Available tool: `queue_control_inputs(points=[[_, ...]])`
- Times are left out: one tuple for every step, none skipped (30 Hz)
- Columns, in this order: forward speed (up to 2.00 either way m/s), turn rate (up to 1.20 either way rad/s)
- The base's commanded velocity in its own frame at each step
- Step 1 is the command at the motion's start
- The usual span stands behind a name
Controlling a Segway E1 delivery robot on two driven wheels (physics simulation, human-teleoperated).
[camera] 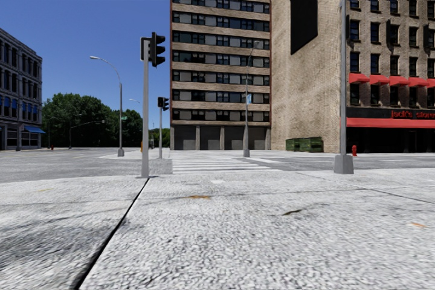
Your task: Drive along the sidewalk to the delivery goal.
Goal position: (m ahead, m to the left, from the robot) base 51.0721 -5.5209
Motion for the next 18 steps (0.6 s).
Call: queue_control_inputs(points=[[2.0, 0.0], [2.0, 0.0], [2.0, 0.0], [2.0, 0.0], [2.0, 0.0], [2.0, 0.0], [2.0, 0.0], [2.0, 0.0], [2.0, 0.0], [2.0, 0.0], [2.0, 0.0], [2.0, 0.0], [2.0, 0.0], [2.0, 0.0], [2.0, 0.0], [2.0, 0.0], [2.0, 0.0], [2.0, 0.0]])
